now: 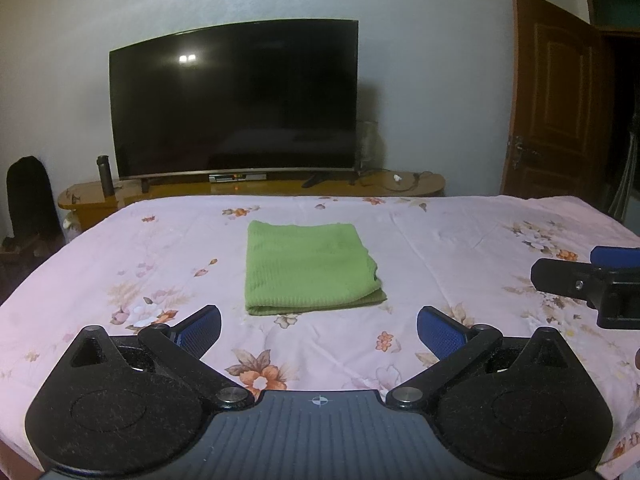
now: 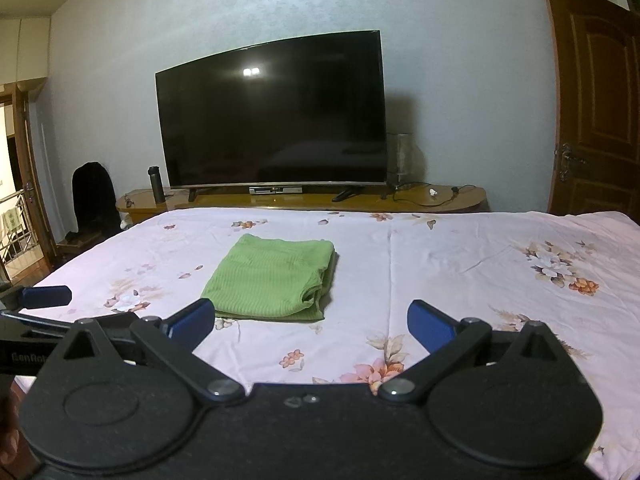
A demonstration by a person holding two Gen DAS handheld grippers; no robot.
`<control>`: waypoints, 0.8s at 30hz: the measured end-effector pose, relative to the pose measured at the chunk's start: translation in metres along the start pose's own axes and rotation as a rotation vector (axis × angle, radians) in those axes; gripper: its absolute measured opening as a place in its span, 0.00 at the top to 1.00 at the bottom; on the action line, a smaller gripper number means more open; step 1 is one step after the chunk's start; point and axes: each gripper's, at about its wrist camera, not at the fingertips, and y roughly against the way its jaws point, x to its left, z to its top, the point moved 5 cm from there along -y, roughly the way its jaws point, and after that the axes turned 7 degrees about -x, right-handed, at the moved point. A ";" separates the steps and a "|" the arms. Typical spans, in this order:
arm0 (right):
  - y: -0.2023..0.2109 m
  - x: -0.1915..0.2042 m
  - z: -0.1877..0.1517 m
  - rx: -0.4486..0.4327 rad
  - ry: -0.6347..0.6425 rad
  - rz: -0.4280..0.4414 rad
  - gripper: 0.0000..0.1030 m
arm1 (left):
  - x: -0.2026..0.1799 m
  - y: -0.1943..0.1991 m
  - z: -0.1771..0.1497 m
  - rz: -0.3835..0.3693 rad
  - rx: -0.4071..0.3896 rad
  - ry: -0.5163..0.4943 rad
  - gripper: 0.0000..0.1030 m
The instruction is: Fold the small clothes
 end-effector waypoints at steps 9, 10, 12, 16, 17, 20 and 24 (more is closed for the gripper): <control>-0.001 0.000 0.001 0.000 0.003 0.007 0.01 | -0.002 0.003 -0.001 0.007 -0.010 -0.004 0.00; -0.001 0.001 0.001 0.000 0.003 0.007 0.01 | -0.002 0.003 0.000 0.007 -0.011 -0.004 0.00; -0.001 0.001 0.000 0.000 0.002 0.006 0.01 | -0.002 0.003 0.000 0.006 -0.013 -0.005 0.00; 0.000 0.001 0.000 0.000 0.001 0.006 0.01 | -0.002 0.003 -0.001 0.008 -0.018 -0.004 0.00; 0.000 0.001 0.000 -0.001 0.001 0.007 0.01 | -0.002 0.004 0.000 0.009 -0.019 -0.003 0.00; 0.000 0.001 0.001 -0.008 0.001 0.010 0.01 | -0.002 0.003 0.000 0.011 -0.021 -0.001 0.00; 0.000 0.000 0.001 -0.006 0.003 0.008 0.01 | -0.003 0.004 0.000 0.012 -0.021 0.001 0.00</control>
